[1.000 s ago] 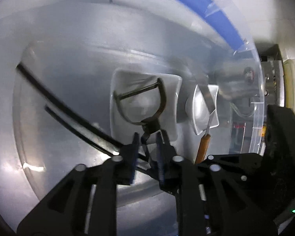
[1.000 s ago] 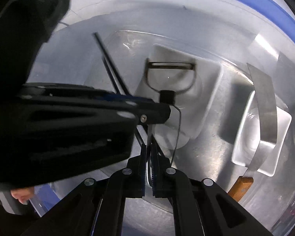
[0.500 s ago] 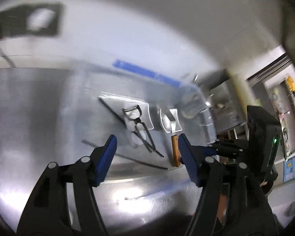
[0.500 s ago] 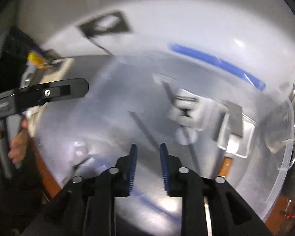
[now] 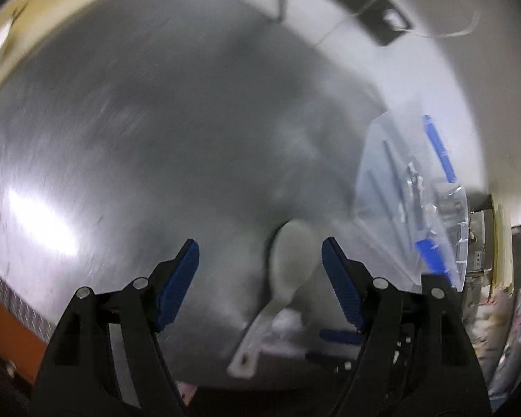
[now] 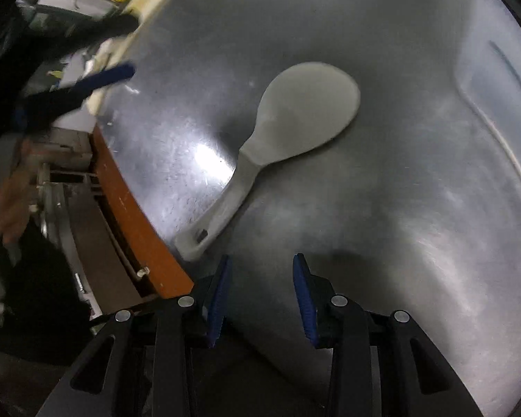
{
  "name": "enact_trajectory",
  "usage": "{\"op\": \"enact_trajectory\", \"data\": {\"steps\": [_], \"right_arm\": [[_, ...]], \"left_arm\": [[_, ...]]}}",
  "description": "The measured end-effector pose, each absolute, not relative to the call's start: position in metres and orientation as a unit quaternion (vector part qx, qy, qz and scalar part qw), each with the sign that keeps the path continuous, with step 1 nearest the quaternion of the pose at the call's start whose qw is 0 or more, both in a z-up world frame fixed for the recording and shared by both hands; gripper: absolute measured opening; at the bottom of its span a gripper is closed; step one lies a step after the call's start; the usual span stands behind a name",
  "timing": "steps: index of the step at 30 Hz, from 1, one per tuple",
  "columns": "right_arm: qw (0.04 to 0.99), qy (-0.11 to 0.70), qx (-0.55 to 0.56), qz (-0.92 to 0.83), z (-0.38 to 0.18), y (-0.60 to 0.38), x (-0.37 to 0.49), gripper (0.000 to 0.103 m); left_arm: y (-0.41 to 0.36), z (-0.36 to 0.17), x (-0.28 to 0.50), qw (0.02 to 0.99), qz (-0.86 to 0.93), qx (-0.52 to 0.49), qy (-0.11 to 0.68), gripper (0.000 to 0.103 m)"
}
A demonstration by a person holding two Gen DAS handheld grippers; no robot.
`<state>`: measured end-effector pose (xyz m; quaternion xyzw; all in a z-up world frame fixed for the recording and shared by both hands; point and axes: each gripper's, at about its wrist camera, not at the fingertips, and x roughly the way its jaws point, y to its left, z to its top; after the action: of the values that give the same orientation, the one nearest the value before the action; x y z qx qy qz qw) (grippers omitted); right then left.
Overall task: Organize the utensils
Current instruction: 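Grasp the white rice paddle by its handle with the right tool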
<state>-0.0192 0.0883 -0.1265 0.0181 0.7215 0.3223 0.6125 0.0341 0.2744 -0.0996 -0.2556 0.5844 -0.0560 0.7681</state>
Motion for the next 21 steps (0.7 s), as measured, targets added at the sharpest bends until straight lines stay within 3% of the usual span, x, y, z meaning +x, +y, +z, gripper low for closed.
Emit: {"op": "enact_trajectory", "data": {"steps": [7,21], "right_arm": [[0.64,0.716,0.044,0.275,-0.131,0.103,0.003,0.038],[0.665,0.696,-0.029,0.268,-0.136,0.143,0.047,0.038]], "left_arm": [[0.299,-0.136,0.018,0.74,-0.059,-0.271,0.612,0.07],[0.315,-0.14,0.014,0.73,-0.108,-0.273,0.617,0.07]]}}
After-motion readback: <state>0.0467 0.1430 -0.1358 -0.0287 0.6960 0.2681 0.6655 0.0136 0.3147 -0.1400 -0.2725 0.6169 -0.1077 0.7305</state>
